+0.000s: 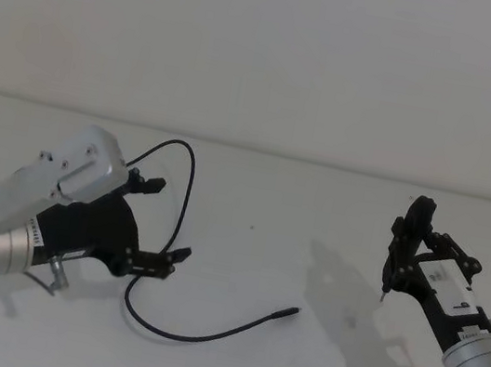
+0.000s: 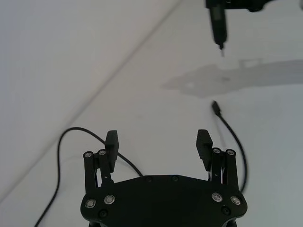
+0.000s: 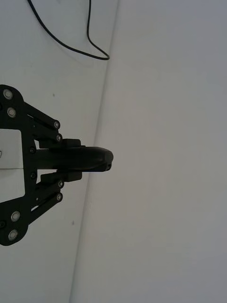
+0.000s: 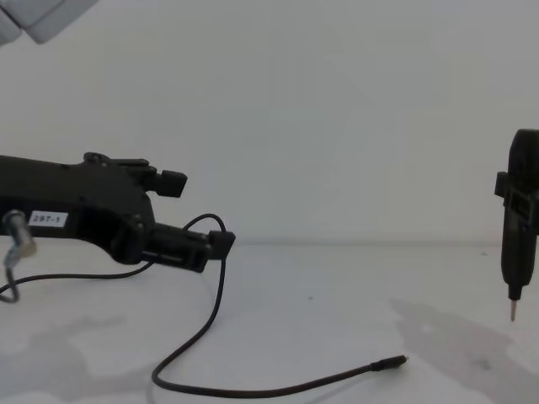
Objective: Pick up the data cable with the one hand.
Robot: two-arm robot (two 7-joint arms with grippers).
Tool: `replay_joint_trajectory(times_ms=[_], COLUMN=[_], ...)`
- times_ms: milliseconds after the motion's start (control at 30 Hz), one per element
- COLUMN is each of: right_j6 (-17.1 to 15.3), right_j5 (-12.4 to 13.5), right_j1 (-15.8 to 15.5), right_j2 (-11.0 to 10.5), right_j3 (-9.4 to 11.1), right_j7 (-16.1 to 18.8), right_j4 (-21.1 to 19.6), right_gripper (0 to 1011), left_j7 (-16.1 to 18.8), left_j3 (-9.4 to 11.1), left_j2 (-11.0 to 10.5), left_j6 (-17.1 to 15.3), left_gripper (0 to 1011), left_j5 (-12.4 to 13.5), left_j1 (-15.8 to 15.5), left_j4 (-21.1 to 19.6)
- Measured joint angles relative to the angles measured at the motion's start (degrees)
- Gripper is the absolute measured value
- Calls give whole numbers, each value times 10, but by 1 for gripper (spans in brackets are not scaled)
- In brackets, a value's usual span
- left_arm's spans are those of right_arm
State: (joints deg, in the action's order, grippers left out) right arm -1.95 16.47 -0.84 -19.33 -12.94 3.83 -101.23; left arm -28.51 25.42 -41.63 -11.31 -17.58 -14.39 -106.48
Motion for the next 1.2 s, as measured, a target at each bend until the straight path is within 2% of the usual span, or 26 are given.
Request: replay_joint_trajectory(times_ms=[333, 567, 867, 1200], right_j6=[0, 0, 0, 0], right_j5=[0, 0, 0, 0], right_j1=[0, 0, 0, 0], right_j2=[0, 0, 0, 0], right_j3=[0, 0, 0, 0], right_j7=[0, 0, 0, 0], right_j4=[0, 0, 0, 0], right_gripper=[268, 268, 268, 268], left_j7=[-37, -42, -42, -34], left_j3=[3, 9, 19, 34], left_j2=[-35, -45, -49, -45], left_j6=[-41, -55, -66, -71], left_gripper=[1001, 1001, 1001, 1001], left_j5=[-17, -21, -17, 5], left_j1=[1, 7, 18, 26], left_j4=[-35, -49, -60, -64])
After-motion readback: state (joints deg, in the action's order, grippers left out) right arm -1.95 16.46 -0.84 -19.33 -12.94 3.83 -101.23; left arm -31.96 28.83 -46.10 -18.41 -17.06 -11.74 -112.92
